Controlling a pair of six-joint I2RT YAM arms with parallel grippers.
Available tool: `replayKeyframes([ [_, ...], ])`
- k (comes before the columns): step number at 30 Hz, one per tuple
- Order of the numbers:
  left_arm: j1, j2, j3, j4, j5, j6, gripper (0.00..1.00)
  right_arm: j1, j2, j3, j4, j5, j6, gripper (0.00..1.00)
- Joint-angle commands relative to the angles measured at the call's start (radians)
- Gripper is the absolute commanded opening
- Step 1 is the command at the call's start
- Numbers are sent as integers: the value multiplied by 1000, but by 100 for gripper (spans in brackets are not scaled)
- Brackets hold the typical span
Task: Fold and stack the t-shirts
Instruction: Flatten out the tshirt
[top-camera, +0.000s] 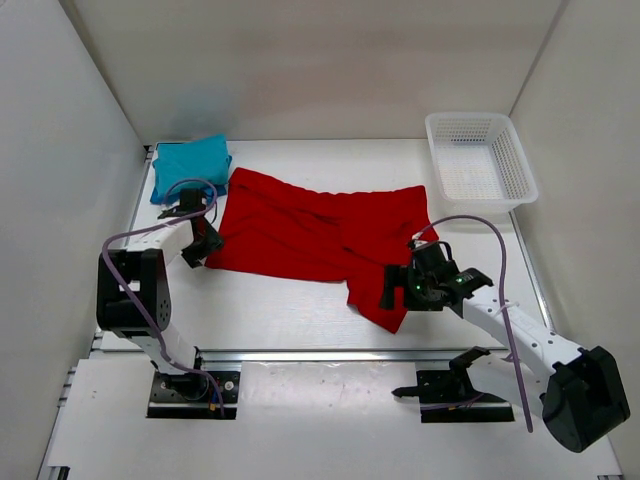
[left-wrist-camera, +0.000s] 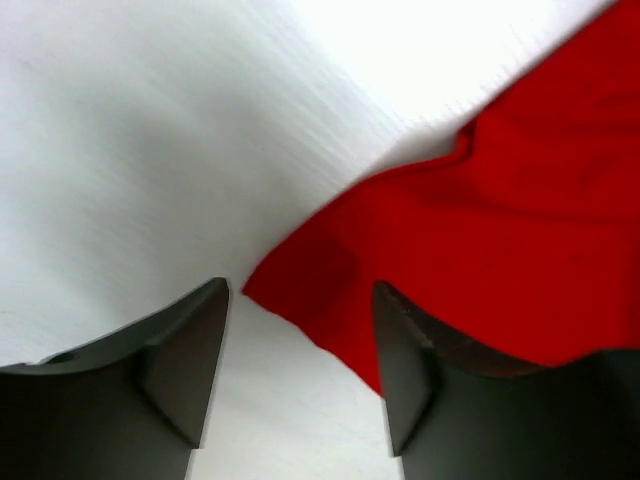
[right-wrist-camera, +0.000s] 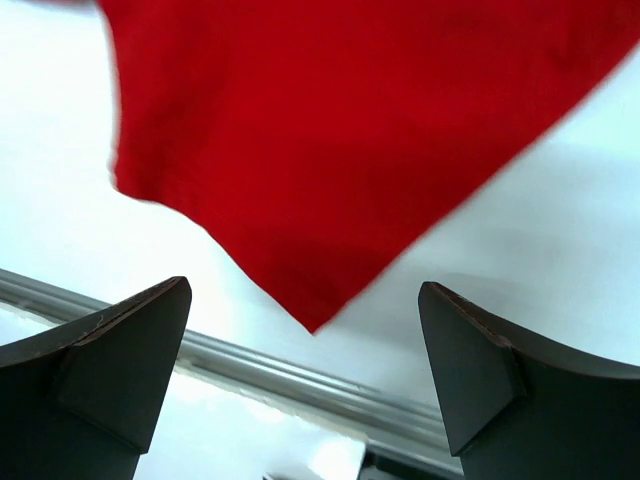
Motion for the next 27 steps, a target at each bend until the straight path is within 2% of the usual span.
replayKeyframes([
  [1, -17, 11, -7, 44, -21, -6, 66, -9, -30, -22, -41, -9, 33, 95],
  [3, -8, 18, -34, 60, -2, -17, 61, -6, -35, -22, -50, -2, 35, 94],
  [7, -34, 38, -41, 24, -65, -24, 59, -5, -24, -22, -81, 6, 36, 94],
  [11, -28, 12, -99, 44, -45, -26, 57, 6, -29, -51, -75, -24, 46, 94],
  [13, -26, 15, -116, 51, -34, -26, 47, 17, -20, -67, -67, -31, 58, 94],
  [14, -31, 15, -119, 54, -33, -21, 34, 20, -15, -70, -59, -17, 75, 94],
  [15, -34, 25, -113, 53, -40, -21, 15, 50, -1, -77, -62, -20, 78, 93],
  [17, -58, 24, -104, 54, -41, -8, 0, 89, 22, -73, -64, 9, 88, 94],
  [19, -75, 32, -94, 63, -41, 0, 0, 112, 57, -70, -75, 43, 98, 94],
  [27, -91, -19, -87, 62, -67, 3, 0, 157, 195, -22, 56, 40, 81, 80],
])
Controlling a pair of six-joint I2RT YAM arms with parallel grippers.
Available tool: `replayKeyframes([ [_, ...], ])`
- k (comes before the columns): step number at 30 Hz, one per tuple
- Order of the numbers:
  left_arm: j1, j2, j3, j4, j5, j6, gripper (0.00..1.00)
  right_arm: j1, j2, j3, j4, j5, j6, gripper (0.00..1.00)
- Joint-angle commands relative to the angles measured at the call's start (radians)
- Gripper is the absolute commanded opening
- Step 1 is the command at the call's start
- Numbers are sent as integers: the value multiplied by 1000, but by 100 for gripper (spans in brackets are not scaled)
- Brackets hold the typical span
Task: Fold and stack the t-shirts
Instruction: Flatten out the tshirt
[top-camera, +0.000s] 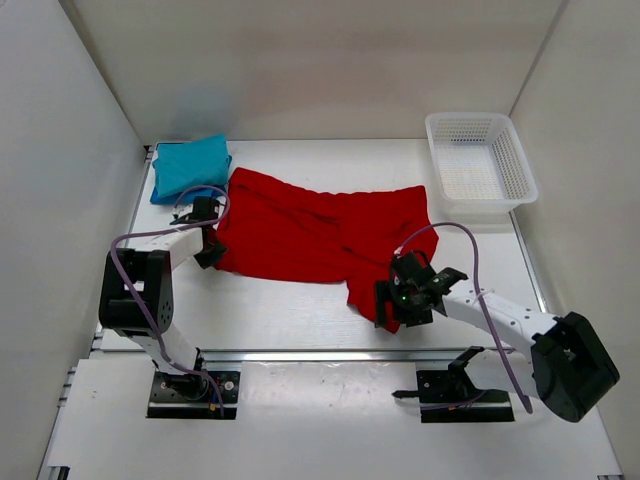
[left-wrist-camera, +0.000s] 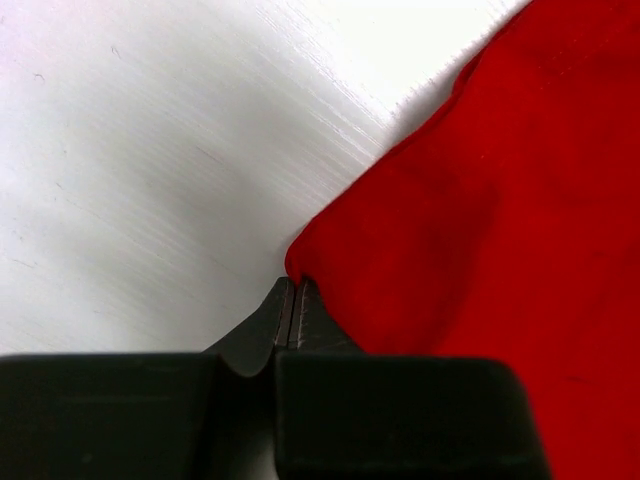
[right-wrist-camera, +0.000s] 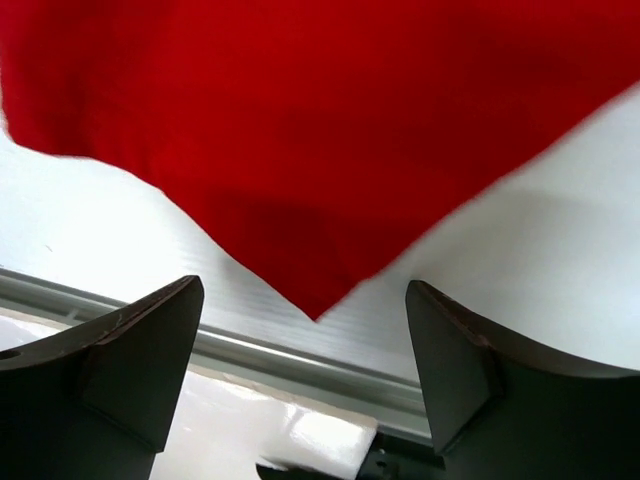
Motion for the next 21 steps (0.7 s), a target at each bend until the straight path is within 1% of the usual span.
replayKeyframes([
  [1, 4, -42, -23, -26, 10, 0, 0, 37, 79, 9, 90, 20, 7, 78],
  [2, 0, -53, -21, -25, 8, 4, 0, 44, 96, 17, 87, 49, 10, 79],
  [4, -2, -70, -27, -40, -1, -5, 0, 65, 145, 38, 71, 103, 3, 74],
  [6, 12, -83, -36, -43, -1, -5, 0, 76, 169, 52, 63, 154, 35, 70],
  [8, 6, -105, -44, -53, 0, -6, 0, 74, 188, 52, 58, 187, 58, 58],
  [9, 7, -117, -49, -56, -13, -5, 0, 74, 191, 49, 60, 215, 81, 56],
  [10, 4, -122, -53, -62, -21, -5, 0, 79, 203, 44, 57, 224, 101, 48],
  [11, 6, -140, -61, -57, -21, -2, 0, 87, 220, 41, 54, 255, 110, 46],
  [12, 3, -149, -67, -56, -24, -6, 0, 90, 234, 40, 60, 261, 124, 45],
  [13, 6, -156, -64, -59, -16, -2, 0, 96, 250, 38, 61, 272, 135, 42],
  [14, 4, -168, -67, -62, -19, -5, 0, 100, 269, 37, 58, 280, 139, 33],
  [15, 4, -180, -69, -63, -10, 0, 0, 108, 278, 49, 57, 295, 141, 29],
  [16, 1, -191, -73, -57, -13, 1, 0, 108, 283, 58, 46, 324, 148, 6],
  [17, -3, -194, -67, -60, -15, 7, 0, 111, 271, 72, 23, 349, 142, 0],
  [19, -12, -221, -66, -60, -9, 20, 0, 96, 223, 89, 15, 373, 119, 0],
  [21, -25, -247, -44, -50, 14, 38, 0, 71, 104, 115, 18, 392, 74, 0],
])
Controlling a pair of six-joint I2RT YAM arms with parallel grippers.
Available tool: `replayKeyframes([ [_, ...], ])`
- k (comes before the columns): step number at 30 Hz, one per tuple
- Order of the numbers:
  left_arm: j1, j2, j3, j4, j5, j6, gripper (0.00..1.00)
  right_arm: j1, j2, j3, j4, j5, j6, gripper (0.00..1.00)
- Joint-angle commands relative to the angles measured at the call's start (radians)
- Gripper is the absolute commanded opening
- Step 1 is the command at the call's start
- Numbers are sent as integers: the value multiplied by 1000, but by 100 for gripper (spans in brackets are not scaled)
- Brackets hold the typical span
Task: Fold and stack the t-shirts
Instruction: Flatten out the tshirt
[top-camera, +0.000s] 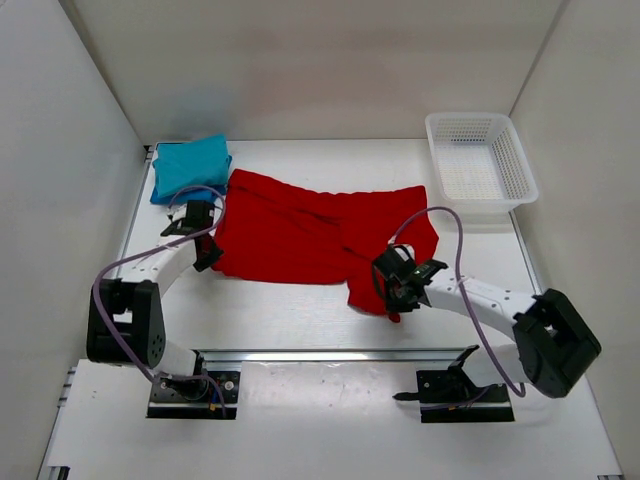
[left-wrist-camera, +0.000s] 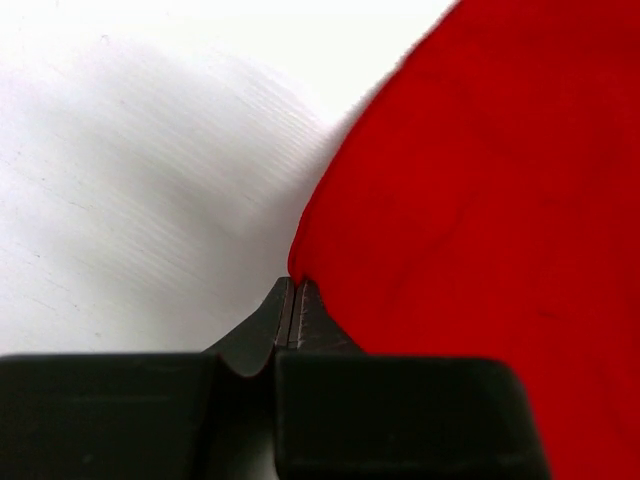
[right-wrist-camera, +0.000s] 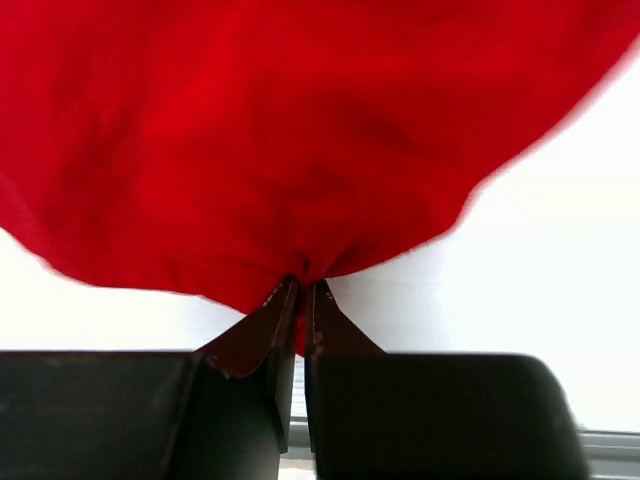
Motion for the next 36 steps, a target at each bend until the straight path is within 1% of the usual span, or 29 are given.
replayKeyframes([
  [1, -32, -88, 42, -2, 24, 44, 0, -32, -118, 26, 5, 152, -71, 0],
  [2, -50, -101, 56, 0, 21, 48, 0, -43, -183, 64, 28, 172, -116, 0],
  [3, -58, -119, 81, -14, 21, 58, 0, -77, -258, 91, 66, 159, -145, 0],
  [6, -76, -182, 184, -40, 56, 70, 0, -185, -391, 164, 230, 19, -318, 0],
  [7, -70, -214, 223, -51, 67, 79, 0, -215, -429, 199, 276, 1, -336, 0],
  [9, -75, -256, 289, -53, 101, 85, 0, -236, -448, 270, 333, 8, -429, 0],
  [12, -87, -302, 452, -86, 116, 114, 0, -272, -462, 368, 402, 5, -524, 0],
  [14, -108, -314, 596, -120, 83, 136, 0, -305, -474, 434, 450, -10, -566, 0],
  [15, -121, -319, 628, -146, 58, 143, 0, -313, -471, 471, 468, -18, -619, 0],
  [17, -127, -323, 786, -169, 49, 163, 0, -331, -505, 569, 516, -7, -668, 0],
  [18, -130, -325, 855, -174, 34, 173, 0, -341, -518, 585, 525, -9, -716, 1],
  [19, -136, -328, 891, -177, 21, 189, 0, -364, -526, 627, 546, -13, -728, 0],
  [20, -135, -325, 964, -183, 14, 200, 0, -396, -534, 666, 568, -45, -735, 0],
  [21, -160, -320, 1047, -203, -17, 212, 0, -422, -538, 687, 568, -106, -730, 0],
  [23, -199, -311, 1148, -211, -52, 249, 0, -568, -532, 770, 570, -215, -701, 0],
  [24, -225, -316, 1196, -208, -78, 260, 0, -680, -538, 789, 571, -322, -674, 0],
  [25, -243, -314, 1211, -201, -103, 278, 0, -744, -535, 837, 583, -413, -614, 0],
  [26, -256, -328, 1251, -206, -138, 285, 0, -876, -538, 862, 591, -459, -589, 0],
  [27, -257, -339, 1270, -192, -134, 297, 0, -1013, -558, 861, 629, -548, -539, 0],
  [28, -266, -346, 1273, -174, -160, 311, 0, -1081, -566, 862, 675, -602, -503, 0],
  [29, -283, -368, 1273, -156, -170, 323, 0, -1203, -583, 872, 715, -651, -462, 0],
  [30, -308, -392, 1268, -123, -180, 328, 0, -1297, -594, 896, 730, -650, -451, 0],
  [31, -314, -415, 1265, -93, -192, 340, 0, -1321, -592, 910, 732, -676, -440, 0],
  [32, -335, -432, 1265, -68, -194, 358, 0, -1274, -580, 948, 709, -638, -486, 0],
  [33, -358, -467, 1250, -28, -216, 366, 0, -1191, -566, 982, 692, -612, -513, 0],
  [34, -366, -493, 1226, 15, -224, 381, 0, -1134, -555, 996, 689, -603, -533, 0],
  [35, -386, -512, 1218, 41, -214, 404, 0, -1103, -552, 1020, 674, -558, -569, 0],
  [36, -400, -514, 1227, 35, -213, 409, 0, -1067, -555, 1024, 691, -547, -575, 0],
])
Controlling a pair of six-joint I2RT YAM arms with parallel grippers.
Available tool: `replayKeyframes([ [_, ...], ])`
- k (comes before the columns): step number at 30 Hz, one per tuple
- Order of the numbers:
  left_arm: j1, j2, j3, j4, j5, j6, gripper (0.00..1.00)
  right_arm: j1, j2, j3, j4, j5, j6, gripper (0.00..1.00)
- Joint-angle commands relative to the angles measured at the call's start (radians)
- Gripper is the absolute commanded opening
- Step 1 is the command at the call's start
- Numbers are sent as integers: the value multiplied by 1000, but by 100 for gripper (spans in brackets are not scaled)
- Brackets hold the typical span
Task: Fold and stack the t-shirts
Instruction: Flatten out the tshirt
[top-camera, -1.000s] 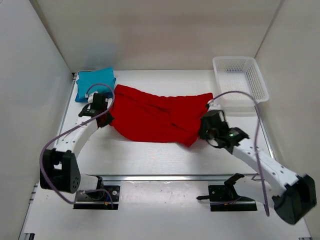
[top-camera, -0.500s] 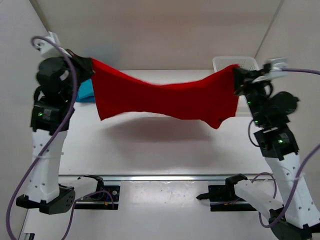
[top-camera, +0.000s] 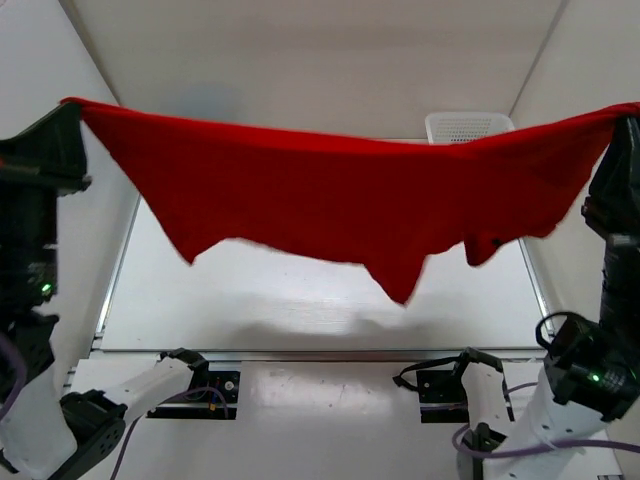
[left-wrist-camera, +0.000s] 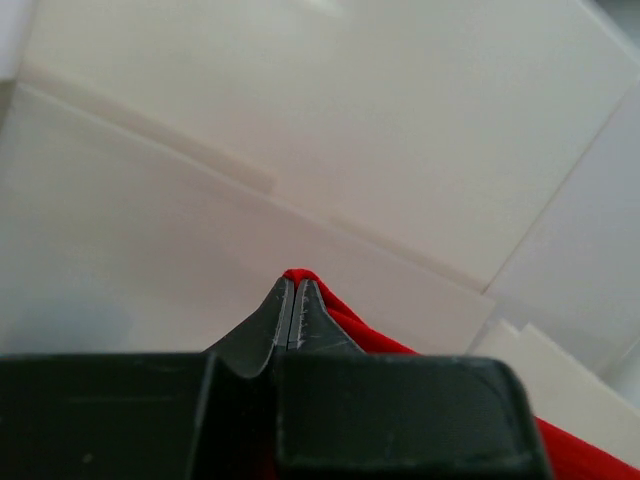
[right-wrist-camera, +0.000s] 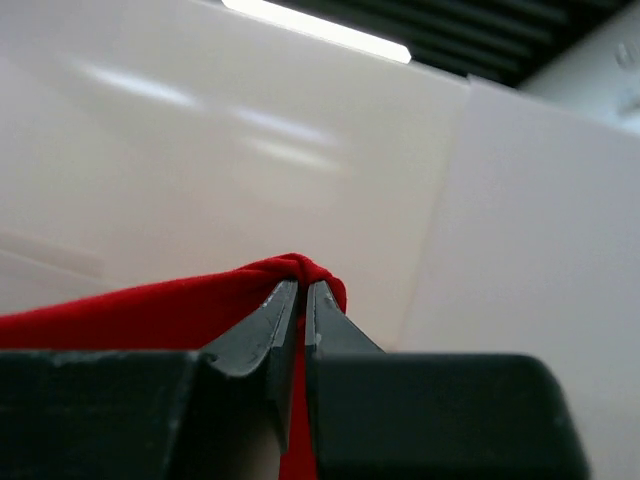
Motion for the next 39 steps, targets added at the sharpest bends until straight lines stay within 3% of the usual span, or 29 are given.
replayKeyframes([
  [1, -37, -30, 12, 85, -62, 80, 0, 95, 16, 24, 52, 42, -50, 0],
  [5, -8, -62, -42, 105, 16, 66, 0, 48, -38, -31, 124, 9, -11, 0],
  [10, 45, -68, -36, 136, 50, 74, 0, -113, -36, -40, 126, -48, 72, 0],
  [15, -61, -41, -143, 162, -68, 94, 0, -109, 5, -92, 141, -114, 151, 0],
  [18, -130, -21, -287, 192, -210, 107, 0, -86, 39, -228, 189, -190, 223, 0],
  [20, -117, -10, -388, 202, -220, 88, 0, -74, 42, -331, 247, -218, 266, 0],
  [23, 96, 34, -564, 168, -58, -58, 0, -10, 86, -501, 282, -231, 320, 0],
  [24, 203, 48, -650, 165, 55, -125, 0, 50, 114, -555, 270, -220, 285, 0],
  [26, 302, 77, -791, 228, 197, -191, 0, 190, 166, -617, 229, -90, 178, 0],
  [28, 293, 169, -894, 306, 184, -184, 0, 331, 264, -677, 200, 22, 107, 0],
  [34, 308, 548, -904, 441, 254, -199, 0, 331, 571, -726, 313, -57, 139, 0],
  [39, 336, 784, -778, 475, 286, -213, 0, 371, 735, -630, 264, -10, 94, 0],
])
